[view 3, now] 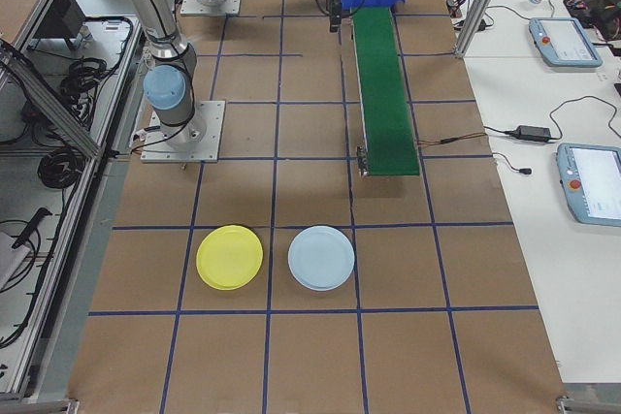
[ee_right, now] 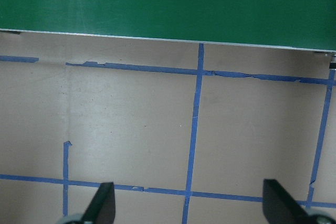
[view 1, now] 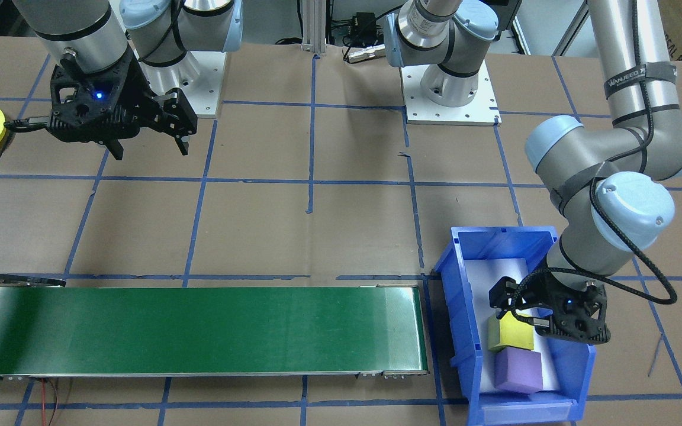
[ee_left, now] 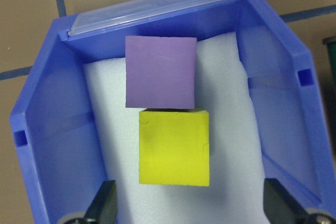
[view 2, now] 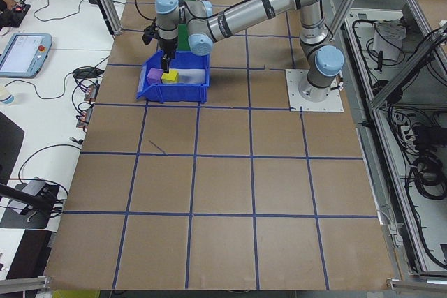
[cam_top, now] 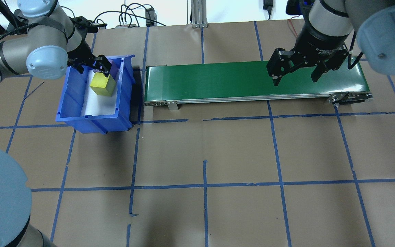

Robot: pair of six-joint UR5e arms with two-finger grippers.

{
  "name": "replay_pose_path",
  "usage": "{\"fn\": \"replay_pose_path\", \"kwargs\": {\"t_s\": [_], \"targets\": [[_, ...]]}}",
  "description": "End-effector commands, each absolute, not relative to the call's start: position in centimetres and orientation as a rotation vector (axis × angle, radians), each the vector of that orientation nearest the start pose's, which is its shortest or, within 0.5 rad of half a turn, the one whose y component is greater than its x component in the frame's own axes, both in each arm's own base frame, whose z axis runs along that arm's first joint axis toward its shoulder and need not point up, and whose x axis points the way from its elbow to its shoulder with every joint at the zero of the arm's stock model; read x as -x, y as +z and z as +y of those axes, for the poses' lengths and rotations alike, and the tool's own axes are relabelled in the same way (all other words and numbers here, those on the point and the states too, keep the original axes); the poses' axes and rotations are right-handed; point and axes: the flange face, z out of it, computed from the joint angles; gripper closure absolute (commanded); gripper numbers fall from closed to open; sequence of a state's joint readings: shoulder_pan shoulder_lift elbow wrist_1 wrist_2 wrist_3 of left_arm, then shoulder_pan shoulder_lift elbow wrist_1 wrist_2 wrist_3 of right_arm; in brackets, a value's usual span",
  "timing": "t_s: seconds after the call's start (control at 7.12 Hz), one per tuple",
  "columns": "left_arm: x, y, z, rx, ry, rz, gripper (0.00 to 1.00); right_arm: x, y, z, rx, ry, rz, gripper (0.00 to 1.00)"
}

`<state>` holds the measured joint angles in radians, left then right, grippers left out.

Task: Move block left to right into plate

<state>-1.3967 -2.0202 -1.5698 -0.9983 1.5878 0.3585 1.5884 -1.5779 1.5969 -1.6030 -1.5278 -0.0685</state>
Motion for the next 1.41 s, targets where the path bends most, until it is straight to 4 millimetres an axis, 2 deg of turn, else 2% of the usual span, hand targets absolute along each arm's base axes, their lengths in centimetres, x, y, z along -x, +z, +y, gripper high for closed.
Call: {"fn": "replay_pose_path", "kwargs": {"t_s": [0.0,0.28,0.56,0.7,0.84,0.98,1.12,1.26], "targets": [[1.6,26.5,-66.4,-0.285,-0.156,3.081,0.04,-14.7,48.2,-48.7,0.136,-0.023,3.094,0.00],[1.5,24.6,-66.4,-0.303,-0.110,3.087,0.04,-14.7,48.2,-48.7,0.136,-0.023,3.096,0.00],[1.4,23.7,-66.7,-0.308,-0.089,3.086,0.07,-14.6,48.1,-48.8,0.133,-0.018,3.094,0.00],[1.4,22.6,-66.7,-0.309,-0.062,3.092,0.11,-14.7,48.1,-48.7,0.136,-0.021,3.094,0.00],[1.5,22.3,-66.6,-0.309,-0.055,3.093,0.24,-14.7,48.1,-48.8,0.136,-0.018,3.094,0.00],[1.4,22.3,-66.6,-0.311,-0.054,3.090,0.41,-14.6,48.1,-48.8,0.133,-0.018,3.096,0.00],[1.4,22.6,-66.7,-0.310,-0.059,3.086,0.49,-14.7,48.1,-48.8,0.136,-0.018,3.094,0.00],[1.2,25.6,-67.1,-0.309,-0.133,3.064,0.48,-14.6,48.1,-48.8,0.133,-0.018,3.094,0.00]]}}
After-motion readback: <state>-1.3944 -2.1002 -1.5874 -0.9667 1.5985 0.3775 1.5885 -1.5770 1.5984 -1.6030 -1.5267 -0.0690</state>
